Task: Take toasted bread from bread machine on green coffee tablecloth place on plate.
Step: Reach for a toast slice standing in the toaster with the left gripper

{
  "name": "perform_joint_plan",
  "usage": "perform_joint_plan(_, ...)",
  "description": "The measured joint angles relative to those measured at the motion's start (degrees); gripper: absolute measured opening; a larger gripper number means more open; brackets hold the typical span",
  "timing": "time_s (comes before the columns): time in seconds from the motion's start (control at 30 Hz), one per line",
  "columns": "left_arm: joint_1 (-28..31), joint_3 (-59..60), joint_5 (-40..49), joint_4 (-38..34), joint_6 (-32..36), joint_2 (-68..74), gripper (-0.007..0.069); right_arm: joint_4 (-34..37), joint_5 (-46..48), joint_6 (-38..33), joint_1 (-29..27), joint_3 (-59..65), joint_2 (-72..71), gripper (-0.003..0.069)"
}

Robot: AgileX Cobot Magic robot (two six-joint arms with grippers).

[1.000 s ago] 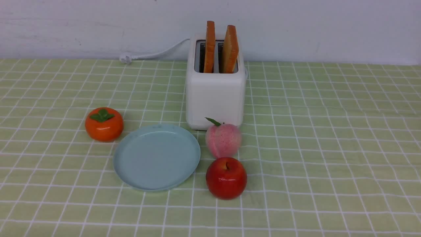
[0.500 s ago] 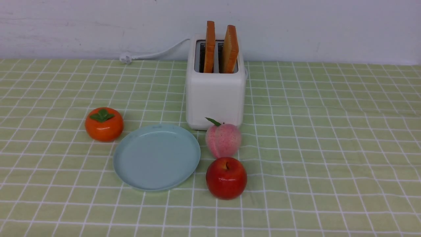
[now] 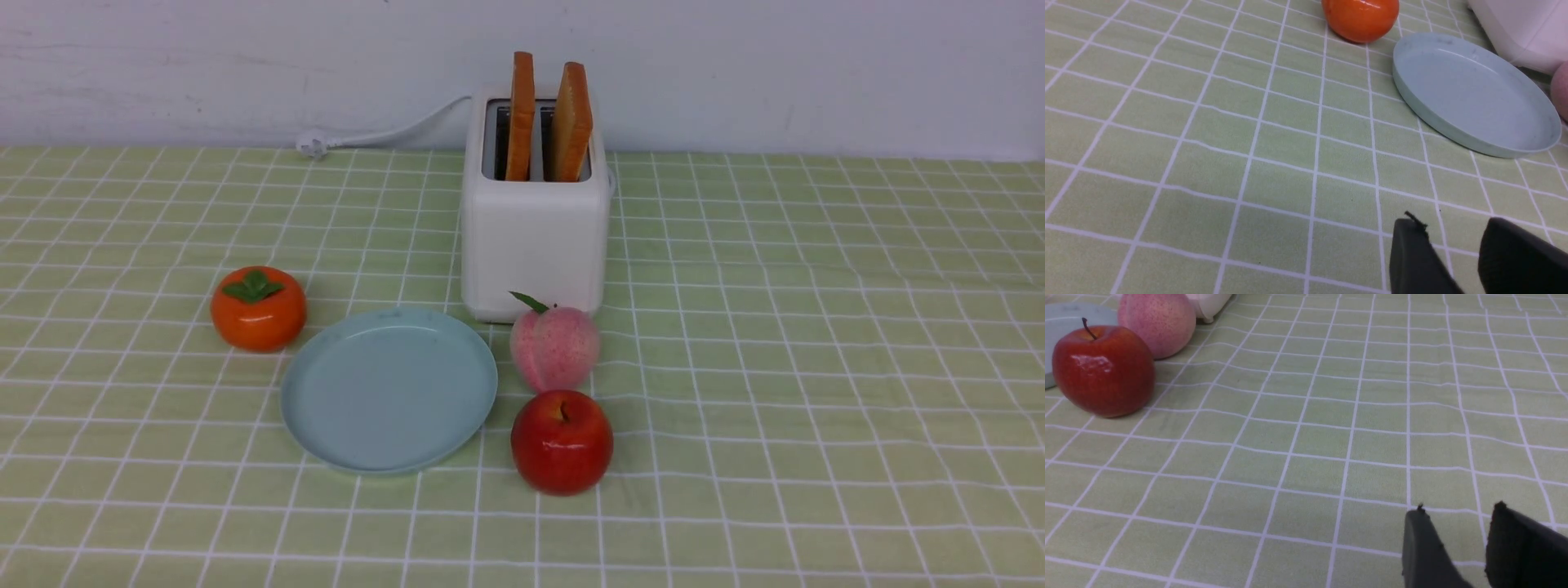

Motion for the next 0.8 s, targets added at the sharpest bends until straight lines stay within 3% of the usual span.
perform_joint_plan(0.1,0.0,0.0,-3.9,-1.4,-0.8,0.0,0.0238,0.0,0.0,0.0,0.0,0.0,0.0,0.024)
perform_joint_plan(0.33,0.0,0.0,-20.6,-18.5,-10.3,0.0,0.0238,0.0,0.0,0.0,0.0,0.0,0.0,0.024)
perform_joint_plan(0.5,0.0,0.0,-28.3,-28.4,-11.6,0.0,0.0238,0.0,0.0,0.0,0.0,0.0,0.0,0.024)
perform_joint_plan(0.6,0.0,-0.1,-29.6,-30.4,-11.0,0.0,0.0216,0.0,0.0,0.0,0.0,0.0,0.0,0.024)
perform_joint_plan(0.63,0.0,-0.5,-28.8,-30.5,-10.3,0.3,0.0198,0.0,0.0,0.0,0.0,0.0,0.0,0.024)
perform_joint_plan(0.73,0.0,-7.0,-21.0,-27.1,-5.7,6.0,0.004,0.0,0.0,0.0,0.0,0.0,0.0,0.024)
perform_joint_plan(0.8,0.0,-11.0,-17.6,-24.6,-2.8,9.8,-0.0013,0.0,0.0,0.0,0.0,0.0,0.0,0.024)
